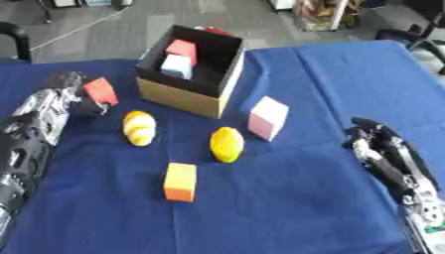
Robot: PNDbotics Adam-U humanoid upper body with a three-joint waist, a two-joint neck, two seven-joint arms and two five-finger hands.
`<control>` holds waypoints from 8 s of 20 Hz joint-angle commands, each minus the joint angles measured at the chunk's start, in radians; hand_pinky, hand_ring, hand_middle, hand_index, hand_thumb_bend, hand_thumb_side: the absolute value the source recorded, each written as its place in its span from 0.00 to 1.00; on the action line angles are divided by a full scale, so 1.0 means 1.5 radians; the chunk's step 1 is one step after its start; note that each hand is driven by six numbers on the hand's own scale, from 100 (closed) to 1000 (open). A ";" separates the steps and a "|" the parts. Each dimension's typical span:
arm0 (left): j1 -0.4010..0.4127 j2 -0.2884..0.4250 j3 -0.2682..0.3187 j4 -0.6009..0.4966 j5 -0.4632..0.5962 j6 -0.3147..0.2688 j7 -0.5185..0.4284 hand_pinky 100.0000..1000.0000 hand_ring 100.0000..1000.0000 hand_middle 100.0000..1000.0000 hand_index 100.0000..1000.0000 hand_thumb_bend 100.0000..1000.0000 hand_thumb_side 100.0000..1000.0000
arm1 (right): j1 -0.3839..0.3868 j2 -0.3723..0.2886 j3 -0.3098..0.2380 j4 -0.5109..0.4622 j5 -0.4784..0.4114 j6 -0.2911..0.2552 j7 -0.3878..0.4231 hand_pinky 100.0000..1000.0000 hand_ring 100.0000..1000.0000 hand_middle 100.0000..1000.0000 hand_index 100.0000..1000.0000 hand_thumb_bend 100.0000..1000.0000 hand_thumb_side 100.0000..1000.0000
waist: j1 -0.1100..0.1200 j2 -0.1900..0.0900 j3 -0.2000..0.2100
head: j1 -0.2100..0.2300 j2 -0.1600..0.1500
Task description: Pick up objects on the table and place them in the box.
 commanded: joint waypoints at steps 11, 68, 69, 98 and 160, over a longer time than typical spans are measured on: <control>-0.028 0.033 -0.016 -0.109 0.095 -0.018 0.065 0.68 0.53 0.46 0.64 0.01 0.09 | -0.007 -0.012 -0.006 -0.006 0.001 -0.003 0.001 0.71 0.58 0.63 0.80 0.00 0.34 | -0.002 -0.006 0.007 | -0.006 -0.008; 0.067 0.163 -0.236 -0.434 0.316 -0.349 -0.363 0.79 0.72 0.73 0.89 0.46 0.41 | -0.003 -0.014 -0.005 0.000 0.006 -0.002 0.007 0.71 0.57 0.63 0.79 0.00 0.34 | 0.004 -0.019 0.020 | -0.041 -0.007; 0.070 0.158 -0.241 -0.424 0.307 -0.351 -0.372 0.79 0.72 0.73 0.89 0.46 0.43 | -0.004 -0.013 -0.005 0.000 0.006 -0.002 0.007 0.71 0.57 0.63 0.79 0.00 0.34 | 0.003 -0.019 0.020 | -0.042 -0.006; 0.068 0.039 -0.237 -0.263 0.160 -0.294 -0.170 0.58 0.44 0.40 0.60 0.11 0.12 | -0.005 -0.010 -0.004 0.003 0.005 -0.002 0.010 0.71 0.58 0.63 0.79 0.00 0.33 | -0.002 -0.018 0.015 | -0.044 -0.006; 0.203 -0.009 -0.108 -0.529 0.355 -0.263 0.131 0.74 0.66 0.61 0.85 0.00 0.56 | -0.343 -0.270 0.194 0.206 0.202 -0.133 0.160 0.92 0.96 0.98 1.00 0.02 0.00 | -0.019 -0.018 0.086 | -0.149 -0.012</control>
